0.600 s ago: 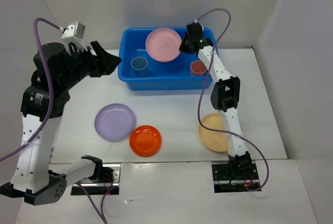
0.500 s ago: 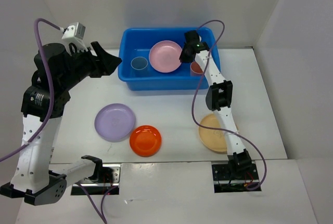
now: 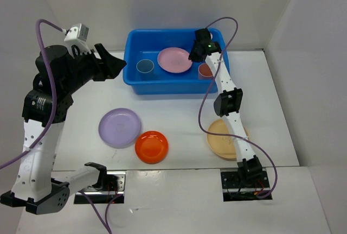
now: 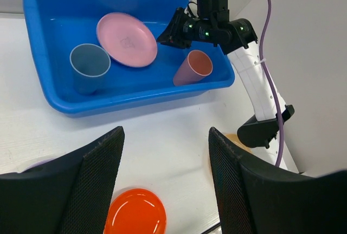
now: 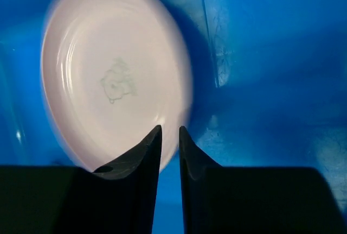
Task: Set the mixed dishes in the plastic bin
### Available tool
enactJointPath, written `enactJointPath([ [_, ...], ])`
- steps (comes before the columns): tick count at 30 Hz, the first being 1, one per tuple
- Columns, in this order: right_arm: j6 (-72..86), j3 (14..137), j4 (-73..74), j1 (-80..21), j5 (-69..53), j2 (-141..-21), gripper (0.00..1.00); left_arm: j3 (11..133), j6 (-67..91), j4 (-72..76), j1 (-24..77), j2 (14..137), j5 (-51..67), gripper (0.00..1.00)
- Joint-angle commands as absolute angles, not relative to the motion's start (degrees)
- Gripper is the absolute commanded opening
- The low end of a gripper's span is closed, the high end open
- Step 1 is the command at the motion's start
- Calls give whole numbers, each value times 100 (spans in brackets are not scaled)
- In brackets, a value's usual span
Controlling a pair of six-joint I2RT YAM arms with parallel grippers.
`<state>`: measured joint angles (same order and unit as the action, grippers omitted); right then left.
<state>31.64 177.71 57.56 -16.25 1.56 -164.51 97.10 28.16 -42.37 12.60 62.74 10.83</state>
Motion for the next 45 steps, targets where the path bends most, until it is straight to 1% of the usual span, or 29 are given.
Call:
enactJointPath([
  [1,3103,17991,5748,-1617,141,-16392,27,9712,2637,-4069,1230,6196,1169,71],
  [4,3103,17991,5748,-1617,141,-16331,36,9712,2637,-4069,1230,6196,1169,71],
  [5,3103,17991,5748,-1617,141,-16330,36,9712,2637,-4069,1230,6196,1169,71],
  [7,3103,17991,5748,-1617,141,-16208,42,9712,2637,-4069,1230,6144,1169,71],
  [9,3050,17991,5862,-1617,141,-16076,45,9712,2637,-4131,1230,6144,1169,71],
  [10,3050,17991,5862,-1617,141,-15858,51,9773,2637,-4131,1230,6144,1169,71],
  [12,2997,17991,5933,-1617,141,-15558,58,9826,2637,-4184,1230,6144,1169,71],
  [13,2997,17991,5994,-1617,88,-15191,66,9878,2637,-4184,1230,6144,1169,71],
  [14,2919,17991,6046,-1617,88,-14979,69,9879,2637,-4184,1230,6091,1169,71],
  [16,2848,17991,6292,-1678,88,-14322,79,9879,2698,-4184,1230,6038,1239,71],
  [17,2778,17991,6502,-1731,210,-14100,82,9879,2759,-4184,1230,5968,1309,71],
  [19,2716,17991,6757,-1801,368,-13425,87,9826,2839,-4044,1230,5880,1388,71],
  [23,2812,17869,7479,-2108,554,-12579,88,9502,3067,-3920,1230,5582,1521,71],
  [25,2821,16986,7479,-2757,850,-11783,90,9195,3067,-3920,1178,5424,1459,71],
  [26,2821,16798,7479,-3012,1375,-11560,92,9089,3067,-3920,1178,5371,1459,71],
  [27,2934,16483,7479,-3328,1536,-11271,92,8992,3067,-3990,1178,5370,1459,71],
  [28,3092,15627,7479,-3401,1642,-10537,92,8808,3067,-3990,1178,5222,1459,71],
  [30,3461,14770,7479,-3593,1644,-9795,92,8632,3067,-4069,1178,5020,1459,71],
  [31,3611,13835,7479,-3690,1704,-9417,92,8544,3067,-4122,1178,4958,1459,71],
  [32,3734,13268,7366,-3744,1575,-8630,92,8378,3067,-4122,1178,4887,1459,71],
  [33,3822,12558,7165,-3796,1347,-8161,92,8280,3120,-4122,1178,4765,1459,71],
  [34,3954,10880,6336,-3797,1058,-7669,92,8175,3181,-4070,1178,4711,1459,71],
  [35,4025,9993,5815,-3797,733,-6716,92,8069,3182,-3982,1178,4711,1529,71],
  [36,4086,9158,5253,-3797,33,-6306,90,7860,3243,-3981,1178,4641,1581,71],
  [37,4252,7705,4229,-3797,-278,-5971,88,7762,3321,-3894,1178,4641,1634,71],
  [39,4508,6623,3510,-3797,-858,-5304,84,7612,3375,-3841,1178,4641,1862,71],
  [40,4578,5870,3054,-3849,-931,-5161,84,7559,3375,-3841,1230,4641,1863,71],
  [42,4641,5486,3050,-3850,-792,-4897,84,7497,3375,-3841,1230,4641,1925,71],
  [45,4641,5178,3716,-3850,147,-4843,84,7305,3375,-3911,1230,4536,1872,71],
])
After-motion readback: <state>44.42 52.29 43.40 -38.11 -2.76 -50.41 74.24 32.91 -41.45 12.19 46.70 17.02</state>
